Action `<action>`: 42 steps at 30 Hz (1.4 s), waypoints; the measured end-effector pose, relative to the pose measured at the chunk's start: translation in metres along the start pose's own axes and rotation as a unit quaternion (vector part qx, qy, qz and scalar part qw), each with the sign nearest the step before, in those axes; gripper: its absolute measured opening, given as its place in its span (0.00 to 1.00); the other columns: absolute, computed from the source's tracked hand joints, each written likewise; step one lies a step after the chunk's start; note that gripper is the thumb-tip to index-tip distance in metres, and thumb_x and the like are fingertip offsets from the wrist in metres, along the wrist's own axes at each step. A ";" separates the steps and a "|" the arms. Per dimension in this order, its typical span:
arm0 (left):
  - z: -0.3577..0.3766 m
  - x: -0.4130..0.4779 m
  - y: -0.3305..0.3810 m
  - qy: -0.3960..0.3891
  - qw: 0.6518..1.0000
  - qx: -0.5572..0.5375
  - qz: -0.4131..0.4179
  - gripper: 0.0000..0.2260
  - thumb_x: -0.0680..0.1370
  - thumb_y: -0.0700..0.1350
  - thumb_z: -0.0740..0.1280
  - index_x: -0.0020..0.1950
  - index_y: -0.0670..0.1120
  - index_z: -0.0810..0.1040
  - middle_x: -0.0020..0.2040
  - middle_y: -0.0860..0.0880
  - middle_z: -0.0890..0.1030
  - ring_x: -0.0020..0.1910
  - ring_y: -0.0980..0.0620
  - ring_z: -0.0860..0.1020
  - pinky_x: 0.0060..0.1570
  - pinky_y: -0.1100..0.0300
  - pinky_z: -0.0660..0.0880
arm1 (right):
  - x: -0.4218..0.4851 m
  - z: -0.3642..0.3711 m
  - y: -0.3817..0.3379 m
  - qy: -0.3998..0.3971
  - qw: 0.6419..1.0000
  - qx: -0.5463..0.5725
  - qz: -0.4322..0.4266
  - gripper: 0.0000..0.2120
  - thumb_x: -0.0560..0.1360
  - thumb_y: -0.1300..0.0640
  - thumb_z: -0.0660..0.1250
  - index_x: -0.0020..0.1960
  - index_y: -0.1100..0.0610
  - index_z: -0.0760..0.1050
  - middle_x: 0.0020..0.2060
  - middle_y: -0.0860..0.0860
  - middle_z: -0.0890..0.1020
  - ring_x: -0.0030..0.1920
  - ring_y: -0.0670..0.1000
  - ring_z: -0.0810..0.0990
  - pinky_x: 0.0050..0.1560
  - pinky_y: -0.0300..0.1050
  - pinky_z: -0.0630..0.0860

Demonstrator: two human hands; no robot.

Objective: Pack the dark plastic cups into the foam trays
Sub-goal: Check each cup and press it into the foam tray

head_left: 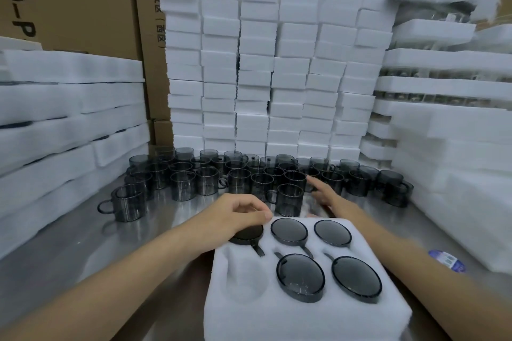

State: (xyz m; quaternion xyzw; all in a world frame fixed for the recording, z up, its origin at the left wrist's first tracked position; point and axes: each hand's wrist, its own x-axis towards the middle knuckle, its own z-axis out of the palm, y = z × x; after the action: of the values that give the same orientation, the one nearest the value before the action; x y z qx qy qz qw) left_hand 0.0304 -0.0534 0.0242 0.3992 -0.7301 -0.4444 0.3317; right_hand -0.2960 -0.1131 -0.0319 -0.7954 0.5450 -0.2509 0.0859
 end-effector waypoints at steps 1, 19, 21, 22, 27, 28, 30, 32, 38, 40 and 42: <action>0.000 0.000 0.000 0.000 1.000 0.002 0.001 0.08 0.82 0.50 0.73 0.57 0.48 0.88 0.56 0.50 0.88 0.59 0.54 0.84 0.65 0.64 0.75 | -0.003 -0.003 -0.001 0.007 1.000 0.019 -0.005 0.46 0.69 0.20 0.68 0.79 0.22 0.47 0.73 0.26 0.68 0.67 0.37 0.72 0.61 0.50 0.72; 0.009 -0.005 0.046 0.131 0.985 0.010 0.112 0.08 0.84 0.49 0.71 0.62 0.58 0.82 0.57 0.58 0.84 0.54 0.58 0.84 0.52 0.67 0.80 | -0.013 -0.059 -0.119 0.198 0.961 0.185 -0.051 0.08 0.77 0.50 0.73 0.48 0.48 0.74 0.51 0.45 0.80 0.49 0.53 0.83 0.53 0.57 0.83; 0.027 -0.007 0.059 0.177 0.967 -0.155 0.100 0.10 0.86 0.53 0.66 0.67 0.64 0.78 0.59 0.59 0.83 0.55 0.57 0.86 0.51 0.59 0.84 | -0.017 -0.052 -0.145 0.224 0.955 0.158 -0.112 0.08 0.74 0.48 0.70 0.48 0.47 0.71 0.52 0.45 0.77 0.53 0.52 0.79 0.53 0.53 0.81; 0.036 -0.010 0.062 0.179 0.953 -0.228 0.087 0.11 0.87 0.53 0.64 0.67 0.65 0.77 0.59 0.58 0.84 0.55 0.55 0.87 0.49 0.56 0.86 | -0.018 -0.046 -0.153 0.220 0.955 0.134 -0.145 0.08 0.73 0.49 0.69 0.48 0.47 0.70 0.52 0.46 0.76 0.54 0.52 0.78 0.53 0.53 0.80; 0.057 -0.018 0.059 0.210 0.922 -0.319 0.067 0.10 0.88 0.49 0.63 0.67 0.60 0.78 0.57 0.48 0.85 0.52 0.47 0.86 0.38 0.64 0.82 | -0.021 -0.028 -0.157 0.202 0.956 0.070 -0.200 0.12 0.75 0.49 0.73 0.50 0.48 0.70 0.52 0.43 0.73 0.53 0.49 0.76 0.51 0.42 0.74; 0.056 -0.017 0.058 0.216 0.919 -0.323 0.066 0.09 0.87 0.49 0.64 0.66 0.58 0.79 0.58 0.46 0.85 0.51 0.46 0.87 0.38 0.63 0.82 | -0.020 -0.028 -0.156 0.208 0.954 0.083 -0.198 0.13 0.75 0.48 0.74 0.52 0.47 0.71 0.52 0.42 0.74 0.54 0.49 0.77 0.51 0.41 0.74; 0.056 -0.017 0.058 0.227 0.917 -0.319 0.069 0.08 0.87 0.48 0.66 0.64 0.57 0.79 0.57 0.43 0.85 0.46 0.50 0.87 0.39 0.61 0.82 | -0.020 -0.028 -0.154 0.214 0.952 0.097 -0.194 0.17 0.74 0.46 0.76 0.58 0.44 0.71 0.53 0.40 0.76 0.55 0.48 0.79 0.52 0.42 0.76; 0.058 -0.017 0.057 0.242 0.917 -0.307 0.081 0.06 0.86 0.47 0.67 0.62 0.55 0.79 0.55 0.42 0.85 0.43 0.53 0.86 0.38 0.61 0.82 | -0.019 -0.026 -0.153 0.219 0.951 0.104 -0.190 0.24 0.73 0.45 0.77 0.64 0.41 0.70 0.56 0.40 0.78 0.58 0.48 0.80 0.54 0.45 0.78; 0.057 -0.016 0.055 0.282 0.898 -0.328 0.084 0.06 0.86 0.51 0.68 0.57 0.49 0.80 0.55 0.42 0.84 0.52 0.48 0.87 0.44 0.58 0.85 | -0.022 -0.027 -0.153 0.285 0.938 0.092 -0.177 0.31 0.72 0.41 0.77 0.69 0.38 0.67 0.59 0.37 0.77 0.59 0.46 0.80 0.53 0.39 0.76; 0.057 -0.016 0.055 0.285 0.898 -0.325 0.081 0.08 0.84 0.52 0.70 0.59 0.48 0.78 0.58 0.43 0.85 0.55 0.48 0.87 0.48 0.55 0.86 | -0.023 -0.027 -0.154 0.294 0.935 0.093 -0.178 0.28 0.73 0.44 0.75 0.69 0.39 0.68 0.58 0.38 0.77 0.58 0.46 0.80 0.53 0.41 0.78; 0.057 -0.017 0.053 0.290 0.899 -0.314 0.093 0.11 0.81 0.51 0.74 0.62 0.53 0.78 0.61 0.47 0.84 0.55 0.50 0.87 0.49 0.54 0.86 | -0.022 -0.027 -0.154 0.301 0.932 0.089 -0.179 0.26 0.75 0.46 0.74 0.70 0.41 0.69 0.58 0.38 0.77 0.57 0.46 0.81 0.53 0.41 0.78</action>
State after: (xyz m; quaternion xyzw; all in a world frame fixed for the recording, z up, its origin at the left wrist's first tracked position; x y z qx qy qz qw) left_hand -0.0244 -0.0018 0.0482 0.3156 -0.4578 -0.4827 0.6766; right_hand -0.1887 -0.0294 0.0473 -0.7564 0.3690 -0.5369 -0.0582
